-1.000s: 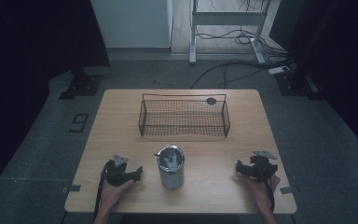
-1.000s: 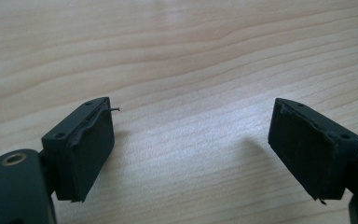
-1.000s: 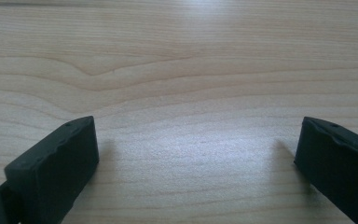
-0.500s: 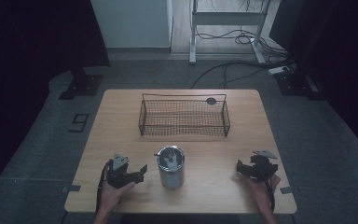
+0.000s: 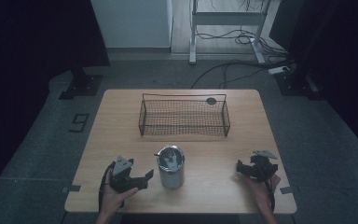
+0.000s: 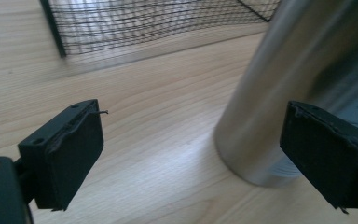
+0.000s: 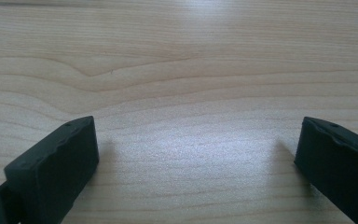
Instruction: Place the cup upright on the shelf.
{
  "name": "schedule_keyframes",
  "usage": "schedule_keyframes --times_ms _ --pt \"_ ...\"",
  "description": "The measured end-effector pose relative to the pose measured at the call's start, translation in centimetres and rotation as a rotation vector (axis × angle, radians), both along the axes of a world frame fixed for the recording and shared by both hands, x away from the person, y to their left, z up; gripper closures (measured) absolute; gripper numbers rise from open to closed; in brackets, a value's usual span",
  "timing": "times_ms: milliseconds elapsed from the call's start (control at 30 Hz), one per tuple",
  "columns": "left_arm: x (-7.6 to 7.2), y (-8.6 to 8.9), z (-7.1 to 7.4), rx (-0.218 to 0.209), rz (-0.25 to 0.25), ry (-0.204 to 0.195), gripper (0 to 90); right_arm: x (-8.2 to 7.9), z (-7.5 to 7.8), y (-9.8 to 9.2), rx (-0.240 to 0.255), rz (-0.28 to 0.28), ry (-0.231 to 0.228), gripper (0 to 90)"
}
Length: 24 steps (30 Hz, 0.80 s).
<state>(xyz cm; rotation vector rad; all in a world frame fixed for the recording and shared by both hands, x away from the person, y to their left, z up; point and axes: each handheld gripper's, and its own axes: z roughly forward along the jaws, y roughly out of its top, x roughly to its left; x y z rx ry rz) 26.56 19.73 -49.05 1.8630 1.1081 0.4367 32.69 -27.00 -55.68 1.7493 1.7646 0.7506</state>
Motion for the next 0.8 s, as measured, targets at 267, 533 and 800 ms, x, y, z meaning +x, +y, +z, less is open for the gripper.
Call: schedule_keyframes --times_ms 267,533,800 --pt "-0.6 -0.5 0.3 -0.016 -0.026 0.014 4.1 0.0 0.0 0.0 -0.001 0.005 -0.001 0.0" --pt "-1.5 -0.8 1.3 -0.059 -0.054 0.001 2.9 0.0 0.0 0.0 0.000 0.005 -0.001 0.0" --pt "-2.1 -2.4 1.7 -0.050 -0.046 -0.006 1.3 0.0 0.0 0.0 0.000 0.005 -0.001 0.0"
